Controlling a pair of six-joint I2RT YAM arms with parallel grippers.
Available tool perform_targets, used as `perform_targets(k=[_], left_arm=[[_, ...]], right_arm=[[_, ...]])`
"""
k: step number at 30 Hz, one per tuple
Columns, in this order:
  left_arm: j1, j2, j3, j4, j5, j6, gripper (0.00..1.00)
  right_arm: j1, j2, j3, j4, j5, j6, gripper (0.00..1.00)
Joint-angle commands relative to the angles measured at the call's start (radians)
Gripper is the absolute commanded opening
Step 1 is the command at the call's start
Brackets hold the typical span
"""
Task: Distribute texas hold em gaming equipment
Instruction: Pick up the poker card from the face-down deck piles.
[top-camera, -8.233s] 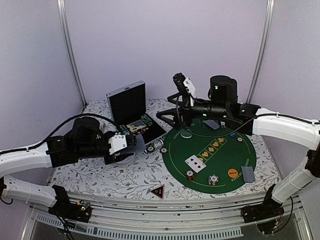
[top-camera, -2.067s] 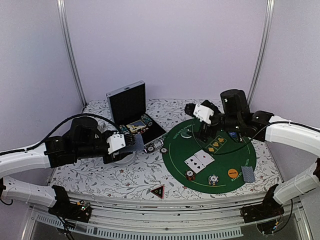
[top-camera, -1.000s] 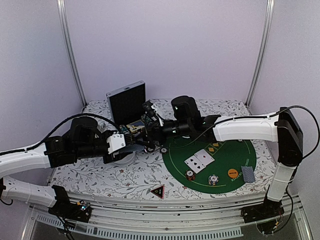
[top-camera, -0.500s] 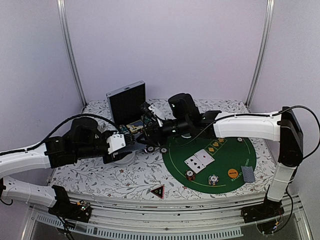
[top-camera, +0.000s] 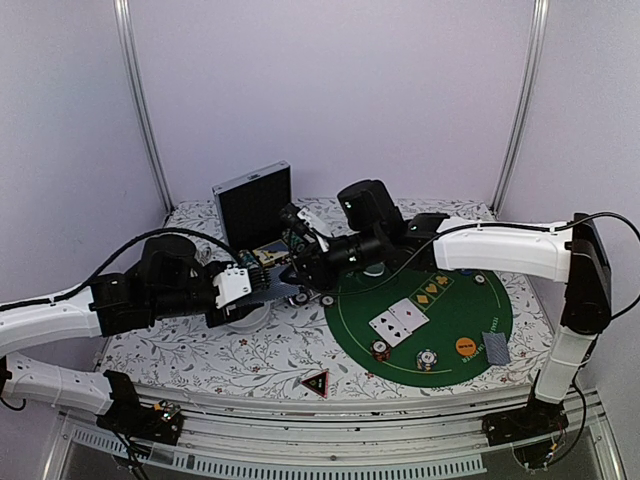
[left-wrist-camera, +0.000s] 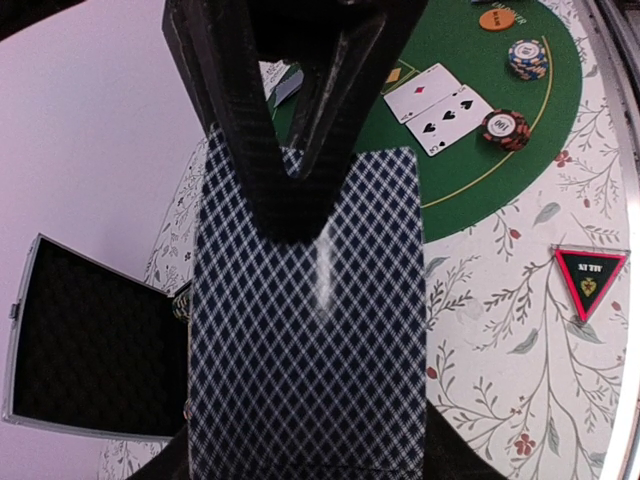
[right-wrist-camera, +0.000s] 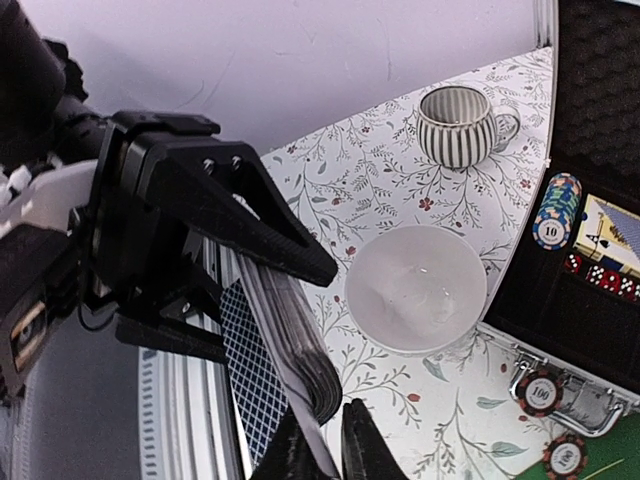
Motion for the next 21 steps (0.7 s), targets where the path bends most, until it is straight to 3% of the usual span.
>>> perform_targets(k=[1,5,21], left_arm=[[-0.001,-0.016,-0.004,0.031,0.018,0.005,0.53],[-0.002,-0.017,-0.004,0.032,0.018,0.005,0.53],[-0.002,-0.016,-0.004,0.03,0.021,0.005,0.53]], right_arm=[[-0.004,-0.043,0.04,-0.065,0.007,-0.021,0.06],[-0.004,-0.051,0.052,-0.092,-0.004,-0.029,0.03],[-0.073,-0.197,0.054,-0.162,-0.047,-0.118,0.02]])
